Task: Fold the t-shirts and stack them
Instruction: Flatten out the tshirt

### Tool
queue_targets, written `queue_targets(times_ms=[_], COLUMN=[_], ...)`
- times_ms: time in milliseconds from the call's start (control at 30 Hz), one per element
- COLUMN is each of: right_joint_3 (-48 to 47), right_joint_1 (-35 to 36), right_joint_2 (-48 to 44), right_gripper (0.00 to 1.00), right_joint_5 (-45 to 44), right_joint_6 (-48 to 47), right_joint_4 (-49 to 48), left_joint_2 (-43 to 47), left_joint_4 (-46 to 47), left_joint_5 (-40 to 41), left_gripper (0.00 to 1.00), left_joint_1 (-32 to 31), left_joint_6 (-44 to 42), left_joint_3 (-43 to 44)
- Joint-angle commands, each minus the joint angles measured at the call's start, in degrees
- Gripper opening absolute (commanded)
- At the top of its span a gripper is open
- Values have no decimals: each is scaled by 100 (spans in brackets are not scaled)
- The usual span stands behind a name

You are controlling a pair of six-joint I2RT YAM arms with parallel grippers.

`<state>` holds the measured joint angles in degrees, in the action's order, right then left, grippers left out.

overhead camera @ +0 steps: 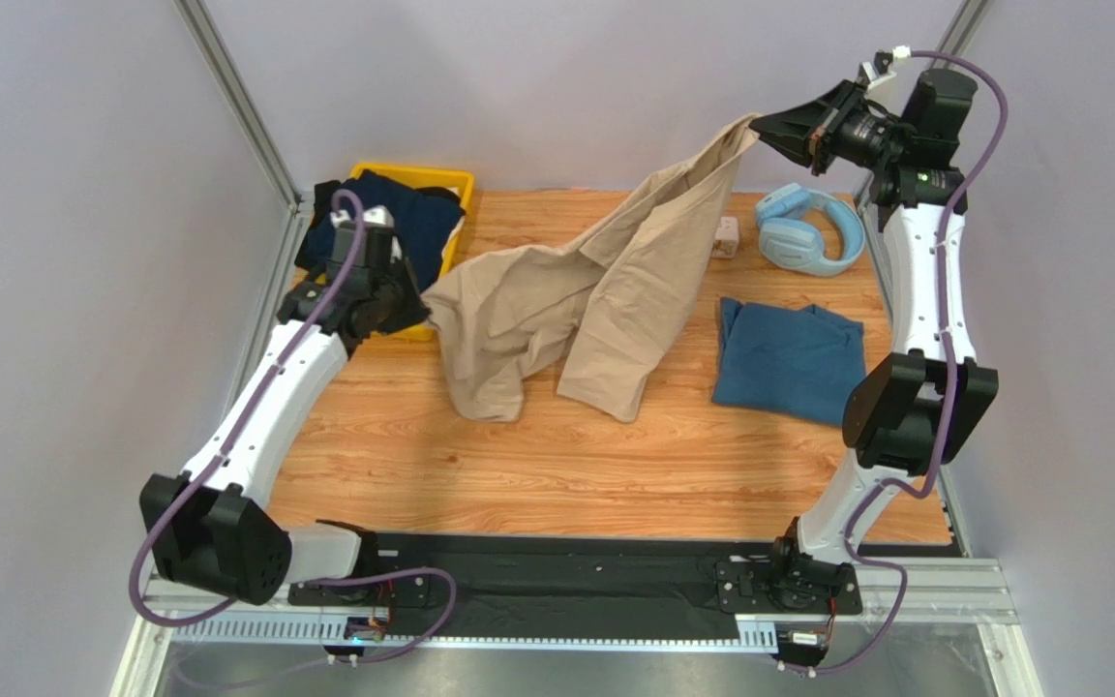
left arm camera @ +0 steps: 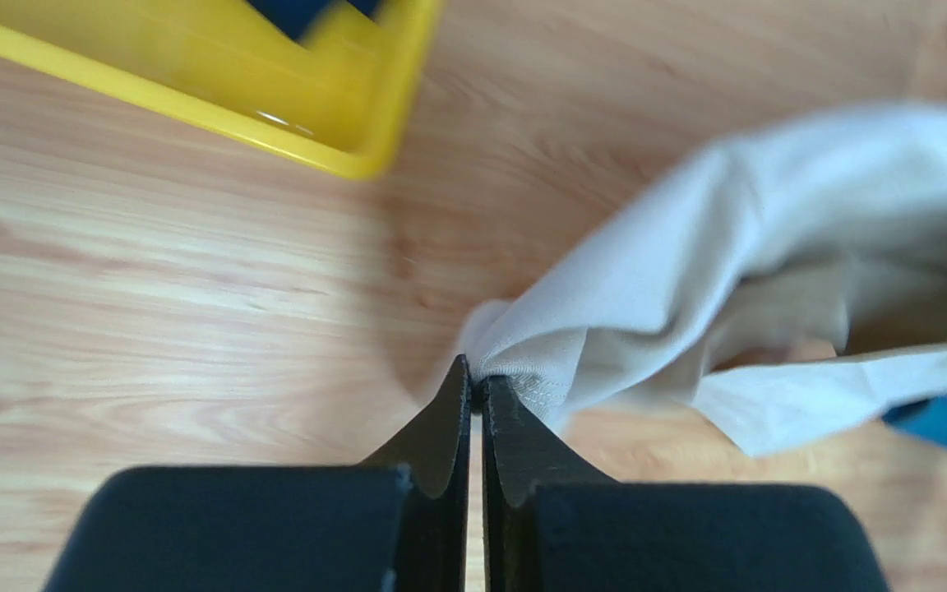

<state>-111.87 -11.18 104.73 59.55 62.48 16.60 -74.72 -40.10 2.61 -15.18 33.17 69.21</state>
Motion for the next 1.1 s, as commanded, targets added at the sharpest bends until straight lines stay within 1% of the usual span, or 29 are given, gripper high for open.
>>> queue_targets(times_ms=[0, 133, 300, 567, 667, 733, 767, 800, 867, 900, 967, 1000, 1067], right_joint_3=[-45, 43, 368, 1141, 1282, 1387, 1475, 1536, 1651, 1912, 2247, 2397, 2399], right_joint_1=[-138, -218, -227, -218, -288, -384, -524, -604, -762, -815, -929, -947, -974], right_joint_2=[-497, -664, -1059, -2078, -2455, -2746, -3060, -3220, -3545, -3921, -4362, -4591, -4689], right_gripper=[0, 0, 0, 0, 0, 0, 0, 0, 0, 0, 0, 0, 0], right_joint_5=[-268, -321, -260, -391, -523, -830, -944, -1206, -1462, -1681, -1920, -1921, -1790], right_joint_6=[-614, -842, -939, -1053, -870, -720, -606, -423, -228, 60, 308, 439, 686], right_joint_4=[651, 923, 950, 1073, 1161, 1249, 1327, 1398, 1679, 1715, 1724, 1724, 1715], left_joint_2=[229, 291, 379, 414, 344, 256, 230, 212, 238, 308, 422, 553, 747], left_joint_4=[-525, -657, -675, -657, -701, -754, -771, -780, -772, -772, -780, -798, -833], left_joint_5=[801, 934, 1127, 1522, 1585, 1471, 1270, 1155, 848, 751, 523, 443, 354], left_gripper=[0, 0, 0, 0, 0, 0, 0, 0, 0, 0, 0, 0, 0], left_joint_1=[514, 876, 1148, 1254, 1263, 1263, 1263, 1263, 1263, 1263, 1263, 1254, 1246], left_joint_6=[-469, -522, -557, -540, -478, -417, -329, -276, -119, -74, -4, 31, 67], left_joint_3=[574, 883, 1225, 1875, 2235, 2438, 2631, 2694, 2799, 2817, 2826, 2826, 2800])
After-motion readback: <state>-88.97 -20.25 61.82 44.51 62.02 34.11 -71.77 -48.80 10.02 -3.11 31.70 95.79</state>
